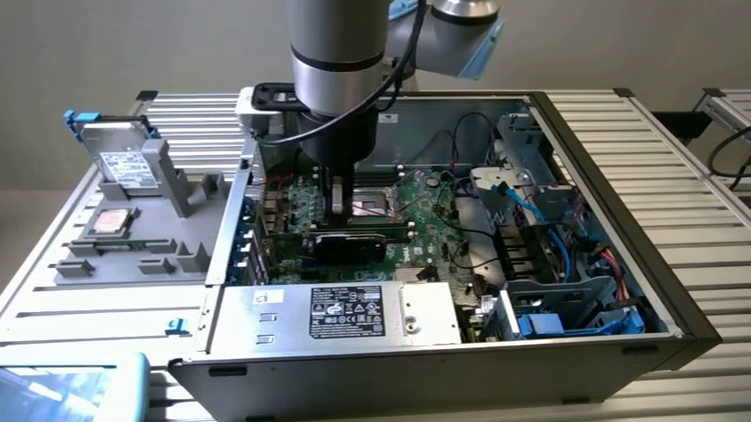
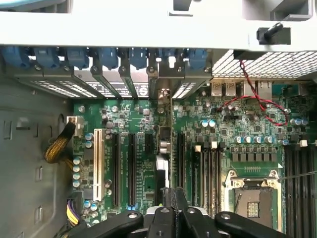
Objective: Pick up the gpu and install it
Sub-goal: 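Press down on the gpu until it lock into place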
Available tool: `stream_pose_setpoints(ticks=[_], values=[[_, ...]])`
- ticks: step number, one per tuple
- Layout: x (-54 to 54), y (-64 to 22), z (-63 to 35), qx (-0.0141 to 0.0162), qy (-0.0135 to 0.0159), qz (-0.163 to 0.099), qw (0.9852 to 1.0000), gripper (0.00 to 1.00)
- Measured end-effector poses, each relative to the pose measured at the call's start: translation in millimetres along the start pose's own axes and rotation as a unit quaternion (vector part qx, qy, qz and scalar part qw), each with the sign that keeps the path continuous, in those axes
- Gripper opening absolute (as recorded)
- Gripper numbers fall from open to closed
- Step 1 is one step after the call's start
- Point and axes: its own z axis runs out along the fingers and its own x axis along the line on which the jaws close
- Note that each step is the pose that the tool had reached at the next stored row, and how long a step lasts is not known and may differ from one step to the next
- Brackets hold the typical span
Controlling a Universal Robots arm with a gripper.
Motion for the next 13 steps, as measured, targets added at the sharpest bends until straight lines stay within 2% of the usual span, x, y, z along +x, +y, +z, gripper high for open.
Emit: stream_pose_setpoints(ticks=[2, 13], values=[[-0.3, 0.6, -5.8, -0.0003, 0.0000, 0.000, 1.0000, 0.12], [-0.3, 0.7, -5.9, -0.0004, 0.0000, 0.000, 1.0000, 0.12]])
